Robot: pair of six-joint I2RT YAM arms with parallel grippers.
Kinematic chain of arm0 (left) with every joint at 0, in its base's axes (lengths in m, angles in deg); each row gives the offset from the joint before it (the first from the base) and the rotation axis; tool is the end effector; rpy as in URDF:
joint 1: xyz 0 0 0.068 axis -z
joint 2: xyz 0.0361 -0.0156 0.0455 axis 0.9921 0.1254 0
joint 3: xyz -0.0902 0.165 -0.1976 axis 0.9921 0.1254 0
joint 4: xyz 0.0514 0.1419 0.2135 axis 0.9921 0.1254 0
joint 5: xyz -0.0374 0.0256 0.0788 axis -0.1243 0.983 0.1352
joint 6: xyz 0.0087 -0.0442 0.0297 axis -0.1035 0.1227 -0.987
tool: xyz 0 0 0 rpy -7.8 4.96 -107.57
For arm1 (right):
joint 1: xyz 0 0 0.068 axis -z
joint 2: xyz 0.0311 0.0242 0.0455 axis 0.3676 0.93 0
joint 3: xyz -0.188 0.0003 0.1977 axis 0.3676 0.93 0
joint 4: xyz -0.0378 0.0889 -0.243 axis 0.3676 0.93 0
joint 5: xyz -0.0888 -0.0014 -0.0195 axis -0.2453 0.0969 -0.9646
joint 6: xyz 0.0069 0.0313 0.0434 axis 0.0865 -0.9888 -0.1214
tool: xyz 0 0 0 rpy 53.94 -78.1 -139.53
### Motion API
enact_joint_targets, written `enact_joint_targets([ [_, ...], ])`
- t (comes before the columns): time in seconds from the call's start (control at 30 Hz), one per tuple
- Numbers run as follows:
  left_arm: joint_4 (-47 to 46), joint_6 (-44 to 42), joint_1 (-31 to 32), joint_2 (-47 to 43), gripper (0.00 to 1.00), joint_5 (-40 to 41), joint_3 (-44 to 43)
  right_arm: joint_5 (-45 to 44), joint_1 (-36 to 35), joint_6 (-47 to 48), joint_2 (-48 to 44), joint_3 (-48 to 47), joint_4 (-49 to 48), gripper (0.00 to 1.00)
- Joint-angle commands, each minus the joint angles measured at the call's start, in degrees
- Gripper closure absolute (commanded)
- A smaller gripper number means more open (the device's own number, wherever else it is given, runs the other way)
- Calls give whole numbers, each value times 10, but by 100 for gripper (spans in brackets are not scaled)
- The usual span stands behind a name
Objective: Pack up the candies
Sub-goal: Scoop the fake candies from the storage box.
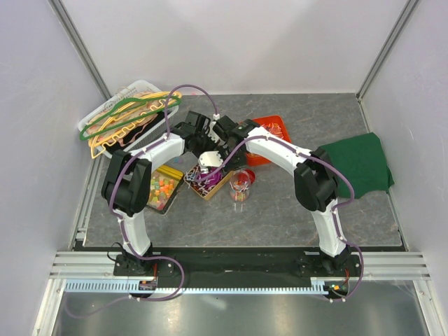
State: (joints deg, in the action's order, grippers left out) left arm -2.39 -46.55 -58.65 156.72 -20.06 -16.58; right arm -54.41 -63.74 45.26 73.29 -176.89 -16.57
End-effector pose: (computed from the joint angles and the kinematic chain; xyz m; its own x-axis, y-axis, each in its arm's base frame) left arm 0.3648 -0.1737 0.1970 -0.5022 0.6177 -0.6052 0.7705 0.6374 0.0112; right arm 0.3221 0.2986 0.2235 0.3821 -0.8971 -0.2219 -0.9195 -0.3450 -0.1887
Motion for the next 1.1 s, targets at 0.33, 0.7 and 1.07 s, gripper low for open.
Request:
enact_joint_targets([
  [0.33,9,5,-12,4,98,-51,-55,16,31,-33,0,5,-87,100],
  [0.7,19,14,-19,15,98,-72,-62,43,39,-40,7,17,-95,100],
  [1.07,31,15,-20,21,98,-107,-72,54,39,-44,9,17,-97,100],
])
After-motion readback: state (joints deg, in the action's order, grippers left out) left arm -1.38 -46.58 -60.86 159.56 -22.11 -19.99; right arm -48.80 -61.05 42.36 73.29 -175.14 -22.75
